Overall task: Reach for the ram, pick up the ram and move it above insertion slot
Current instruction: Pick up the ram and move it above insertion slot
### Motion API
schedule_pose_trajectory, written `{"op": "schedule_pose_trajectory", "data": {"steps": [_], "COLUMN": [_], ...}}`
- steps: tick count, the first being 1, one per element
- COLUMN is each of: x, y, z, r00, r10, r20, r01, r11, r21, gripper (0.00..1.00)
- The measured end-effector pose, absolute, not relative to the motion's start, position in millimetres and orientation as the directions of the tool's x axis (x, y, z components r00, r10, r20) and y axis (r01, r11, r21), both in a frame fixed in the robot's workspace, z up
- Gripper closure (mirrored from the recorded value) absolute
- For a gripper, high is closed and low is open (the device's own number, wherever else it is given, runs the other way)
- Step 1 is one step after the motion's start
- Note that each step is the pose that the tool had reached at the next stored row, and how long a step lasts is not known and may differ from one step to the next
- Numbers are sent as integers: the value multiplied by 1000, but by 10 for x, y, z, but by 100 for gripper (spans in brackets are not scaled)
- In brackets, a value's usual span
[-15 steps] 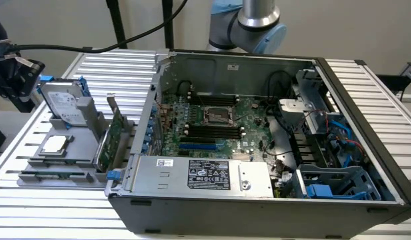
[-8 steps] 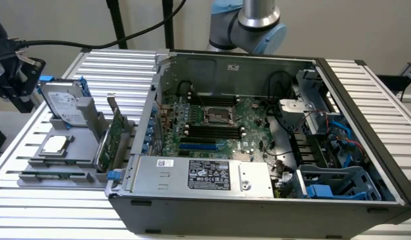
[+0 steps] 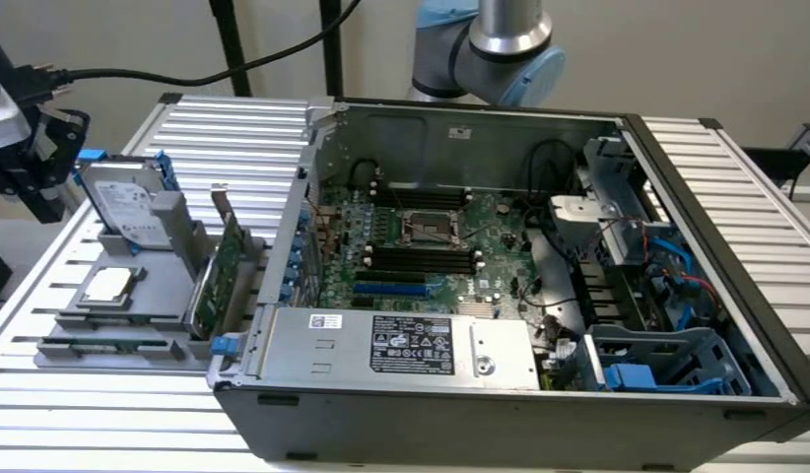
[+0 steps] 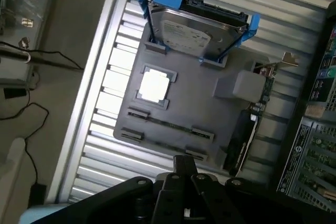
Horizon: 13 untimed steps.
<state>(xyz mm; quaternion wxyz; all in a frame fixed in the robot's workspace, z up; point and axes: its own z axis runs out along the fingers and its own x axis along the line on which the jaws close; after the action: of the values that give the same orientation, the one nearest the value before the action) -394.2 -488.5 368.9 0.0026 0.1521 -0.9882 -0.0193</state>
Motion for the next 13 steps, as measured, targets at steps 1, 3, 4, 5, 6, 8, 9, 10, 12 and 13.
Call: {"op": "schedule_pose_trajectory", "data": {"steps": [1, 3, 4, 5, 6, 8, 9, 10, 12, 13], "x": [-3942, -3942, -3942, -3942, -3942, -3942, -3942, -3942, -3942, -3942], "y": [-4885, -4885, -4885, -4885, -4885, -4885, -4885, -4885, -4885, -4885], "z": [3689, 3689, 3689, 3688, 3689, 3688, 3688, 3688, 3688, 3688], "r00": [-948, -936, -930, -923, -916, -901, -893, -884, -866, -857], "r10": [-318, -352, -369, -386, -402, -435, -451, -468, -500, -516], "r20": [-1, -1, -1, -1, -1, -1, -1, -1, -1, -1], "r01": [-317, -352, -369, -385, -402, -434, -451, -468, -500, -515], "r11": [947, 935, 929, 922, 915, 900, 892, 883, 865, 856], "r21": [39, 39, 39, 39, 39, 39, 39, 39, 39, 39], "gripper": [89, 89, 89, 89, 89, 89, 89, 89, 89, 89]}}
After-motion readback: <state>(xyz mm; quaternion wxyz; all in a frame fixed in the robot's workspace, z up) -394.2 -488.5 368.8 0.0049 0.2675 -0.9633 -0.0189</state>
